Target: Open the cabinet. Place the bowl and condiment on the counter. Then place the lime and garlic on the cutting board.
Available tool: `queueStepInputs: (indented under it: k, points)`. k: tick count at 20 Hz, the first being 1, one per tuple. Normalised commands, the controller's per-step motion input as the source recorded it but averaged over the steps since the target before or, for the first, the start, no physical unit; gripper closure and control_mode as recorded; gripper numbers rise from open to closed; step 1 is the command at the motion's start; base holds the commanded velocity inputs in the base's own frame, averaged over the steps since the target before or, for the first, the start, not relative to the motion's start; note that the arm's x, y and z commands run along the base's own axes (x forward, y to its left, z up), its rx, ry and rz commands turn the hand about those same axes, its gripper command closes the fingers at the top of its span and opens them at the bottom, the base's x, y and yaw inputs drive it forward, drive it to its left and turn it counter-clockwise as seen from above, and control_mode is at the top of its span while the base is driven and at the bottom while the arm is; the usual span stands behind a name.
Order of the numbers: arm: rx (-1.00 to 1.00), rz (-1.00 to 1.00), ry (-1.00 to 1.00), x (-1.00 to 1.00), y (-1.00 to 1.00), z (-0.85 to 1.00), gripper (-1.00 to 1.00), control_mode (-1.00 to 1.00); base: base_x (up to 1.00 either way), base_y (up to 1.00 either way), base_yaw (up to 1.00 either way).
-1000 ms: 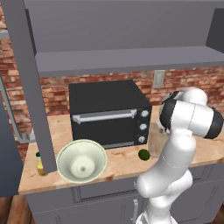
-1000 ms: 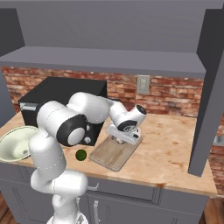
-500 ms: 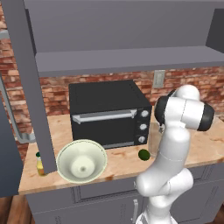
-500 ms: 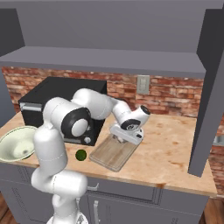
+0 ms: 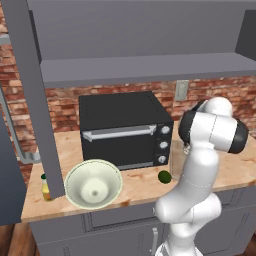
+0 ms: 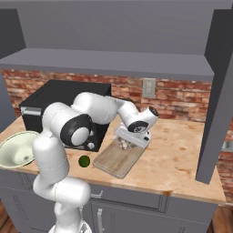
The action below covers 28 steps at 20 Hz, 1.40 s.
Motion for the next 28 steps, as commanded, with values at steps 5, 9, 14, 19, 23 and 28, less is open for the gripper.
queueStepInputs:
  k: [5,9,14,19,23,28]
  points:
    - [-0.07,0.0,-0.11,-0.4,0.0,0.55,-1.0,-1.0,0.0,0.0,0.0]
    - [-0.11,0.0,-0.12,-0.67,0.09,0.57,-1.0,-1.0,0.0,0.0,0.0]
    - [-0.13,0.0,-0.1,-0.8,0.25,0.58,-1.0,-1.0,0.0,0.0,0.0]
    - [-0.12,0.0,-0.1,-0.85,0.34,0.63,-1.0,-1.0,0.0,0.0,0.0]
    - [-0.12,0.0,-0.07,-0.78,0.37,0.64,-1.0,-1.0,0.0,0.0,0.0]
    - [-0.05,0.0,-0.04,-0.64,0.29,0.49,-1.0,-1.0,0.0,0.0,0.0]
